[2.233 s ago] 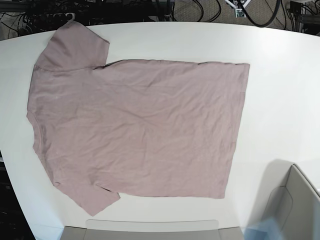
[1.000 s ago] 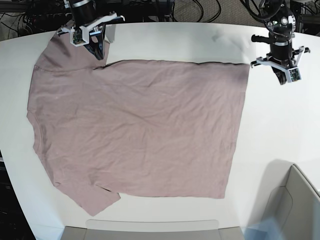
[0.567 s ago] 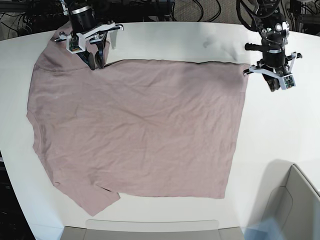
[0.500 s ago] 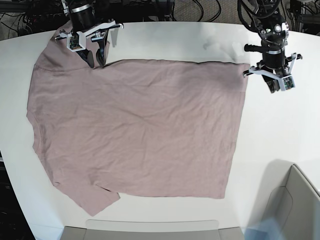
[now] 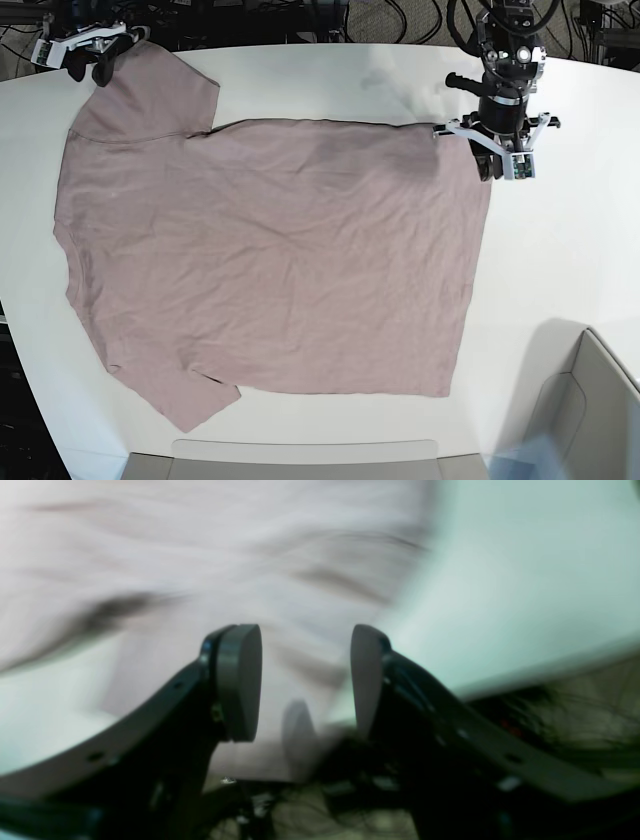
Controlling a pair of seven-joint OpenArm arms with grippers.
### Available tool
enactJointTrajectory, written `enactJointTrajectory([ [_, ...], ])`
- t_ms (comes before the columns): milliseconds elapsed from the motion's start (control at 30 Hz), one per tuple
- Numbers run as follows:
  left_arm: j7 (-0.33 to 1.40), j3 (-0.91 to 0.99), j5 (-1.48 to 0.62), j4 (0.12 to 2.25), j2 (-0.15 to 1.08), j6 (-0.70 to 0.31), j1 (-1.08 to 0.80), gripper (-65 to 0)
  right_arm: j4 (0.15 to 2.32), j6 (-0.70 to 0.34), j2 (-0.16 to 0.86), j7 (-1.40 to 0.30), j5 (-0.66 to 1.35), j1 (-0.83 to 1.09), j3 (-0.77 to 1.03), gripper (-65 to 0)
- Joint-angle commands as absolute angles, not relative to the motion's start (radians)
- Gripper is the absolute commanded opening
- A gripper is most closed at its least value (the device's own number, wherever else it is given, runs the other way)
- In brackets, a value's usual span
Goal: Fold the T-shirt properly
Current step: 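Lower both grippers onto the shirt's shoulder corners and close them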
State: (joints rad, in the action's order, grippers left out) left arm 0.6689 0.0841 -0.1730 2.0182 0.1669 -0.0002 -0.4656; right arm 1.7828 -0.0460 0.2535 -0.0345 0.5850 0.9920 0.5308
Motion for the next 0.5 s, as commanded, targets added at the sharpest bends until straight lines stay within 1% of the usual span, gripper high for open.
enactJointTrajectory([
  [0,0.642,0.085,-0.165,2.032,0.174,0.001,-0.464,-53.4,1.779,-0.070,0.269,-0.010,0.602,1.003,0.538,-36.1],
  [200,0.642,0.087,-0.165,2.026,0.174,0.001,-0.464,-53.4,1.693,-0.070,0.285,-0.010,0.677,0.986,0.536,-36.2],
  [333,0.642,0.087,-0.165,2.025,0.168,0.001,-0.464,-53.4,1.626,-0.071,0.300,-0.010,0.674,0.921,0.512,-36.2],
  [467,0.642,0.096,-0.165,2.025,0.168,0.002,-0.464,-53.4,1.620,-0.071,0.321,-0.012,0.674,0.901,0.466,-36.2],
])
